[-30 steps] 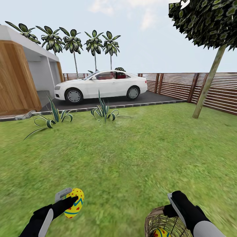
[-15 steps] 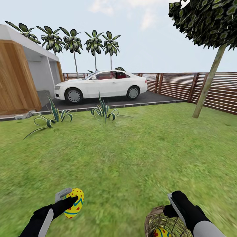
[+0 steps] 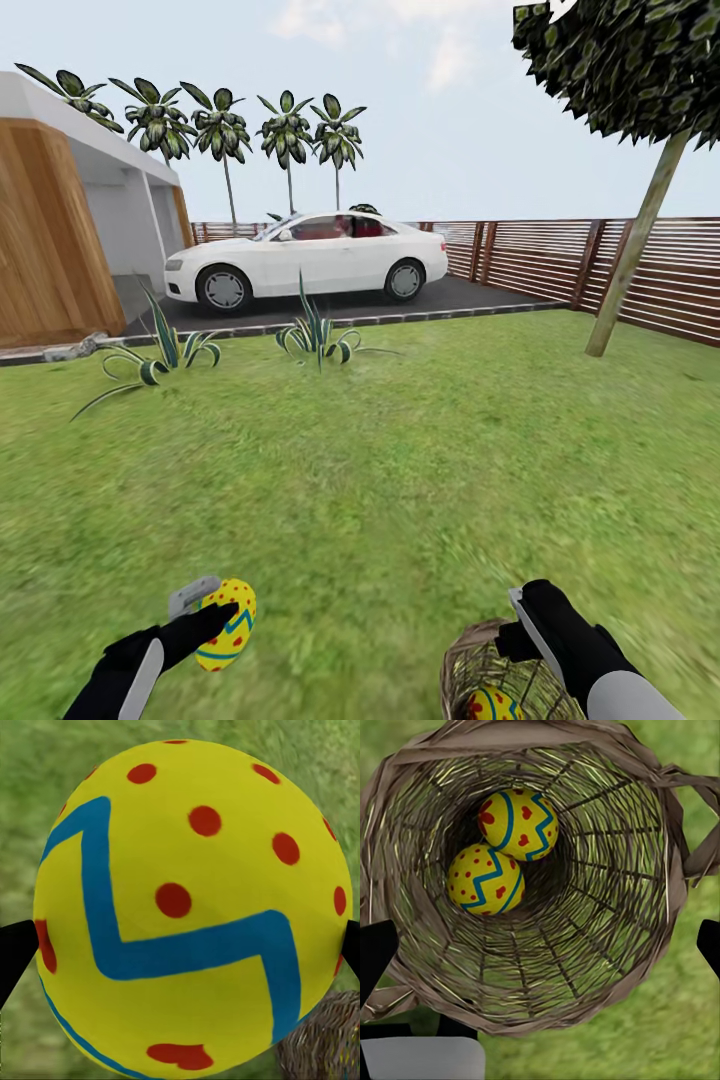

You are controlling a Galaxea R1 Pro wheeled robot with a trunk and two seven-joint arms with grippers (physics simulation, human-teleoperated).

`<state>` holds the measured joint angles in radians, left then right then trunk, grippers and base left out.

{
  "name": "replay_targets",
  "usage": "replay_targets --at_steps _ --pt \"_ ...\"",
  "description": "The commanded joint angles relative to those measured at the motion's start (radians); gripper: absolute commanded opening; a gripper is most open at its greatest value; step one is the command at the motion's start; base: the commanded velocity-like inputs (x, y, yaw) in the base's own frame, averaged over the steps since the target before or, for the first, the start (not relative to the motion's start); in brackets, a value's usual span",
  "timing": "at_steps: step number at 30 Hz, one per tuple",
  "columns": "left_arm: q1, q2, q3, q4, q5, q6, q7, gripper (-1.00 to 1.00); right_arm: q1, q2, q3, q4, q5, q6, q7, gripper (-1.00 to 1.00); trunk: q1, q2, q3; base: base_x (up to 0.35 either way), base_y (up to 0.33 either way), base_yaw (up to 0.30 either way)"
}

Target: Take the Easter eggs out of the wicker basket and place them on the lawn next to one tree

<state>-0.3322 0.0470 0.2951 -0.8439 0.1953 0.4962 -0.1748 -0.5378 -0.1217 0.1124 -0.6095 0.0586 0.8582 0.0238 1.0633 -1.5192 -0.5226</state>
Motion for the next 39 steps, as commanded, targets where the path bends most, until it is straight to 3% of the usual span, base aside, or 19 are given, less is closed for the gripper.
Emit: replay_targets --at_steps 1,39 --pt "-0.001 0.0 0.003 0.0 0.004 0.007 -0.002 -1.0 -0.001 -0.001 0.005 -0.001 0.006 0.005 0.002 1.0 0.004 -0.008 -0.004 0.0 0.0 0.0" --pt "-0.001 -0.001 0.003 0.0 0.004 0.007 -0.003 -1.0 -0.001 0.005 0.008 -0.001 0.006 0.004 0.004 1.0 0.15 -0.274 -0.123 0.0 0.0 0.0"
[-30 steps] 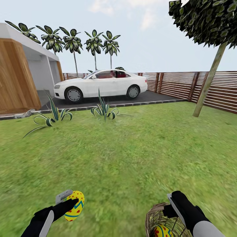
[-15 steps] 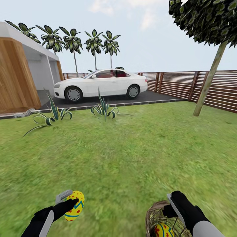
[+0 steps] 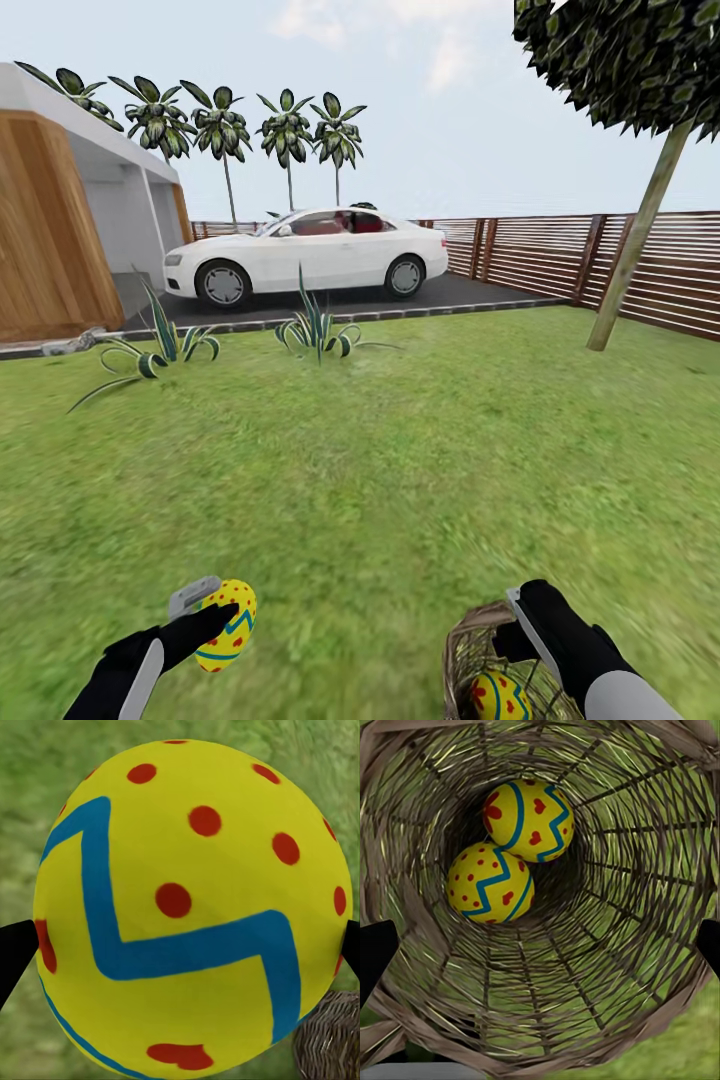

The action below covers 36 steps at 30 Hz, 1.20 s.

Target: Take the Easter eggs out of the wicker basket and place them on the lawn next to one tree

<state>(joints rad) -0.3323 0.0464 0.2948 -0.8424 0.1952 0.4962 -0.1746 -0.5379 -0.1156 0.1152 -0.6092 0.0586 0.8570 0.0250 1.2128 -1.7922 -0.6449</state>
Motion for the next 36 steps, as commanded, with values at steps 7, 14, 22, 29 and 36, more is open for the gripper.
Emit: replay_targets --at_steps 7,14,22,29,36 --pt "-0.001 -0.002 0.003 -0.001 0.004 0.007 -0.002 -1.0 -0.001 -0.001 0.004 -0.001 0.006 0.005 0.003 1.0 0.027 -0.05 -0.023 0.0 0.0 0.0" --pt "-0.001 -0.002 0.003 -0.001 0.004 0.007 -0.003 -1.0 -0.001 -0.001 0.004 -0.001 0.006 0.006 0.003 1.0 0.054 -0.099 -0.045 0.0 0.0 0.0" --pt "-0.001 -0.002 0.003 -0.001 0.004 0.007 -0.003 -1.0 -0.001 -0.001 0.004 -0.001 0.006 0.007 0.003 1.0 0.084 -0.155 -0.07 0.0 0.0 0.0" --pt "-0.001 -0.001 0.002 -0.002 0.005 0.007 -0.003 -1.0 -0.001 -0.001 0.004 -0.001 0.006 0.007 0.003 1.0 0.111 -0.204 -0.092 0.0 0.0 0.0" --pt "-0.001 -0.001 0.003 -0.003 0.005 0.006 -0.003 -1.0 -0.001 -0.001 0.006 -0.001 0.007 0.007 0.003 1.0 0.138 -0.253 -0.114 0.0 0.0 0.0"
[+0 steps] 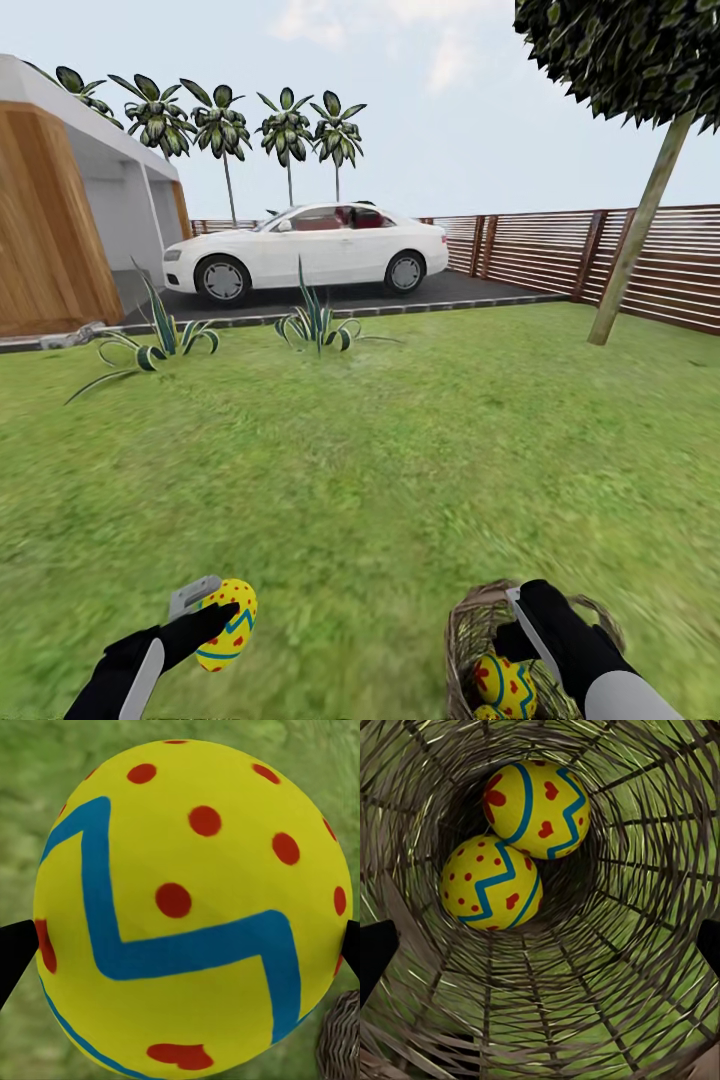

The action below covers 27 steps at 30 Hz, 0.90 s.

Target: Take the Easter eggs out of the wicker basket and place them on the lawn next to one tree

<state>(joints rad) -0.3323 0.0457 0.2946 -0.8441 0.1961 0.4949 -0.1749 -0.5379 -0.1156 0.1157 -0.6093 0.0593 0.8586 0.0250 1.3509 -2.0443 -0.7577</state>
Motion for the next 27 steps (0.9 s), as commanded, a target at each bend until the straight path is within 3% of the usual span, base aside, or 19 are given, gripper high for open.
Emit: replay_targets --at_steps 1,27 --pt "-0.001 0.0 0.002 -0.001 0.005 0.007 -0.003 -1.0 -0.001 -0.001 0.005 -0.001 0.006 0.005 0.003 1.0 0.004 -0.008 -0.004 0.0 0.0 0.0" --pt "-0.001 -0.001 0.003 0.0 0.004 0.007 -0.003 -1.0 -0.001 -0.001 0.007 -0.001 0.008 0.005 0.003 1.0 0.103 -0.19 -0.086 0.0 0.0 0.0"
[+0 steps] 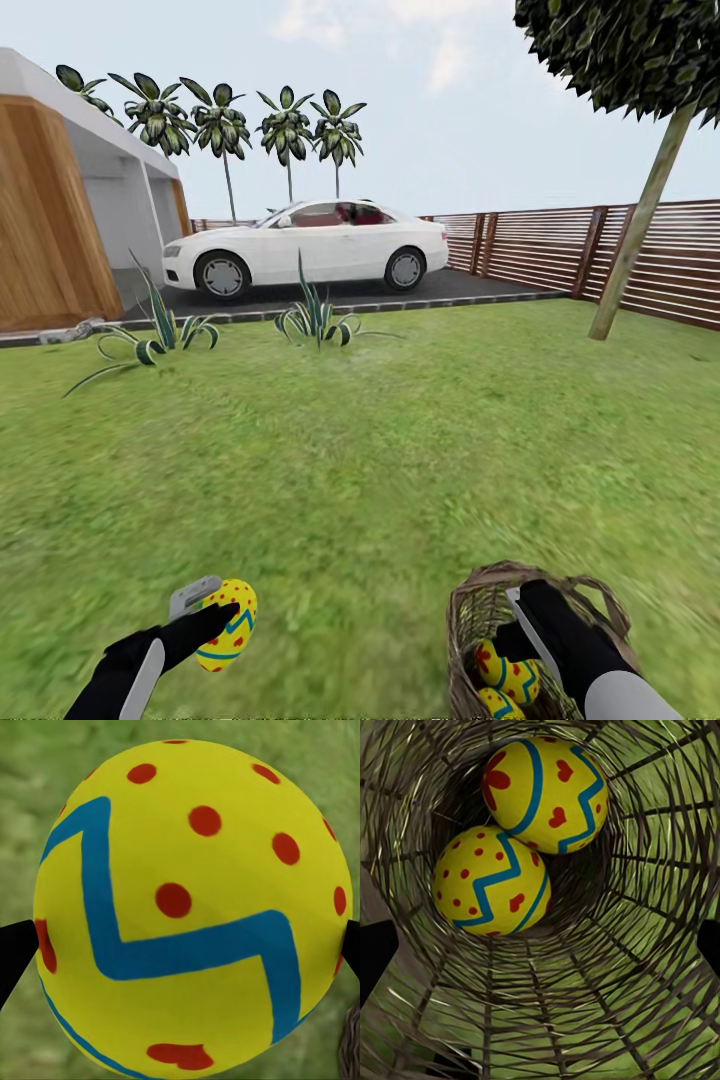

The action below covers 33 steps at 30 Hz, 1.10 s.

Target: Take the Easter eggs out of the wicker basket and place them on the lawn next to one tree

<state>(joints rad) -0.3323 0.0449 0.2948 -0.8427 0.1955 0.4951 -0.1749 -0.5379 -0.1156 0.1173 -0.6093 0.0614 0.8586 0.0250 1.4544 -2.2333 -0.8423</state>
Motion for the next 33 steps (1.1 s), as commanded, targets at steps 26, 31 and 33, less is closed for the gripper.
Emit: replay_targets --at_steps 26,31,33 --pt "-0.001 -0.013 0.004 -0.001 -0.006 0.007 -0.002 -1.0 -0.001 0.0 0.005 -0.001 0.008 0.005 0.003 1.0 0.1 -0.183 -0.083 0.0 0.0 0.0" --pt "-0.001 -0.015 0.004 -0.001 -0.027 0.007 -0.003 -1.0 -0.001 -0.001 0.005 -0.001 0.008 0.005 0.003 1.0 0.119 -0.218 -0.098 0.0 0.0 0.0" --pt "-0.001 -0.016 0.004 -0.002 -0.028 0.006 -0.003 -1.0 -0.001 -0.001 0.005 -0.001 0.008 0.005 0.003 1.0 0.126 -0.232 -0.105 0.0 0.0 0.0"
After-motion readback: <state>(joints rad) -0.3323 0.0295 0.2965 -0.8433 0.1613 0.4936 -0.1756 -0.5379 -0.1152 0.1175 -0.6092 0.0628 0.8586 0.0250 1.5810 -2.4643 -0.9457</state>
